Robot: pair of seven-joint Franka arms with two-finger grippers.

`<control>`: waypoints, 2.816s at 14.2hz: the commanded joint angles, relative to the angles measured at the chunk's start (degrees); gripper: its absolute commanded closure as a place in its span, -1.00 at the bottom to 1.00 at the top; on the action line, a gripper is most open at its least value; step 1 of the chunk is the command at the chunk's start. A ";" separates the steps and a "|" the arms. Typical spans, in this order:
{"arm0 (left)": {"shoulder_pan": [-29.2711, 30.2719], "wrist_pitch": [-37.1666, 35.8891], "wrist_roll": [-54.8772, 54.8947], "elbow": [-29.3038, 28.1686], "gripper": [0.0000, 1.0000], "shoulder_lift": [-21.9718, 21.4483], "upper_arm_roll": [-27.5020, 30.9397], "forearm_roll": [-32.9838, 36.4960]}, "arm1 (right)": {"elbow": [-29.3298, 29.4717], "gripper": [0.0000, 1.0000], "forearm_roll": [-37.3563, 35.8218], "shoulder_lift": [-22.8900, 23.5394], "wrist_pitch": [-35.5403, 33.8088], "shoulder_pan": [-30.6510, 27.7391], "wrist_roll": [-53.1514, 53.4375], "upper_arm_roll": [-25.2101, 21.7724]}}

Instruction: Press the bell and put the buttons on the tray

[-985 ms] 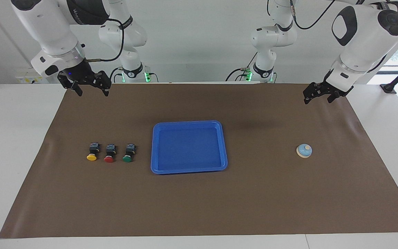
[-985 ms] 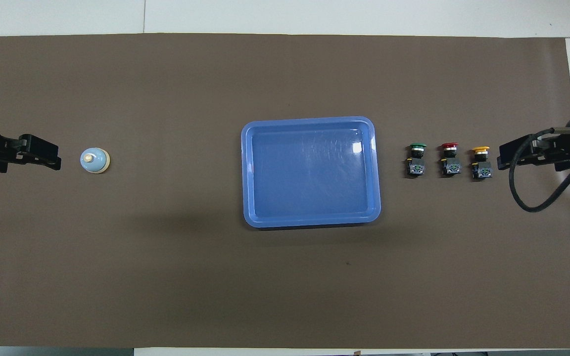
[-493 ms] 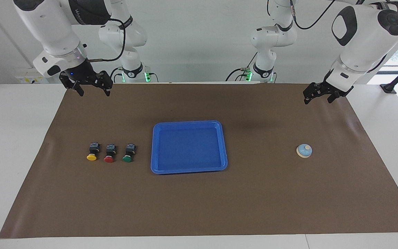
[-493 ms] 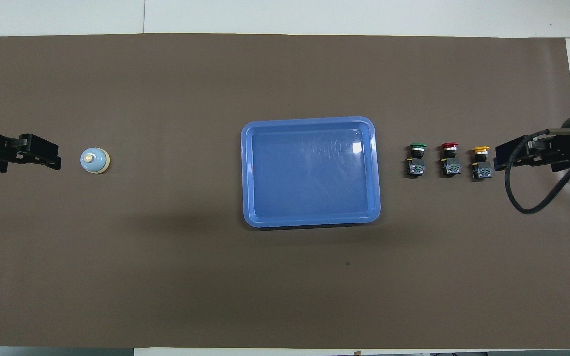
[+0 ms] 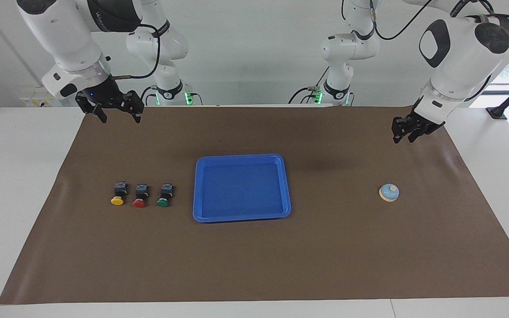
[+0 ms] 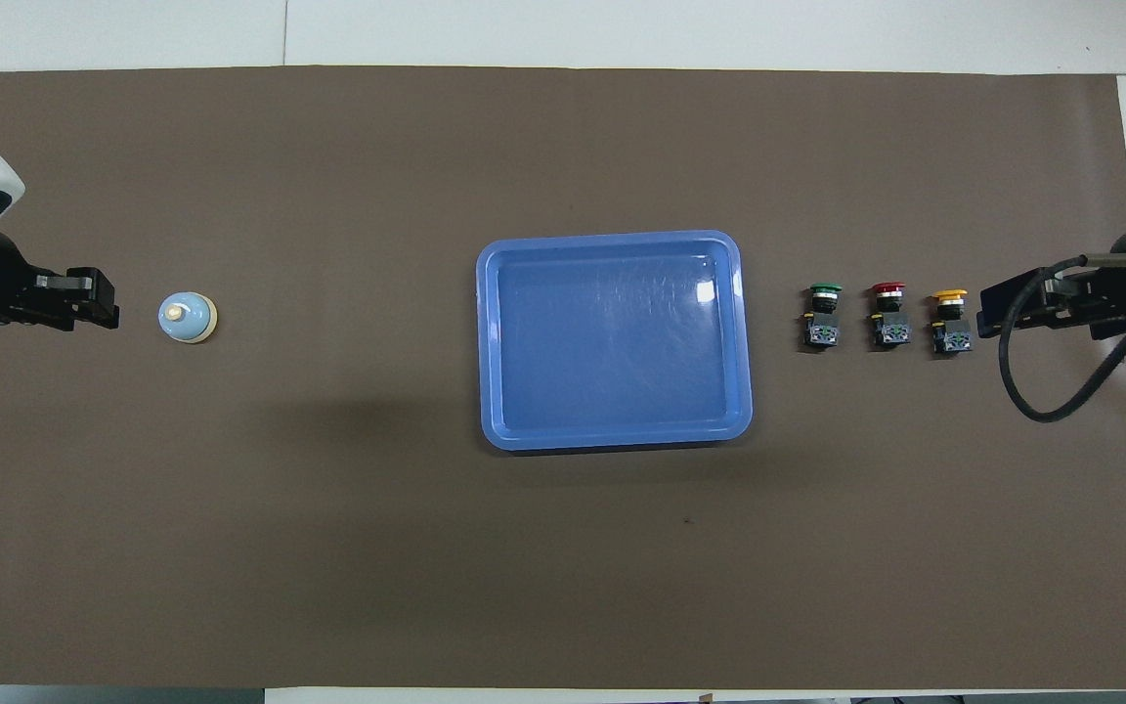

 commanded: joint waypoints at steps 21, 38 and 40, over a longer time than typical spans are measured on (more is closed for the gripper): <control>4.51 30.37 5.13 -14.71 1.00 11.84 0.06 1.06 | -0.84 -1.00 0.83 -0.87 -0.45 -0.79 -0.43 0.30; 0.74 -7.11 2.67 -0.99 -1.00 -3.73 -0.74 0.54 | -1.10 -1.00 0.83 -0.78 1.13 -4.66 -0.61 0.22; 0.47 -7.45 2.58 -0.28 -1.00 -2.50 -0.65 -0.25 | -5.74 -1.00 0.83 -2.01 9.96 -6.33 -1.31 0.22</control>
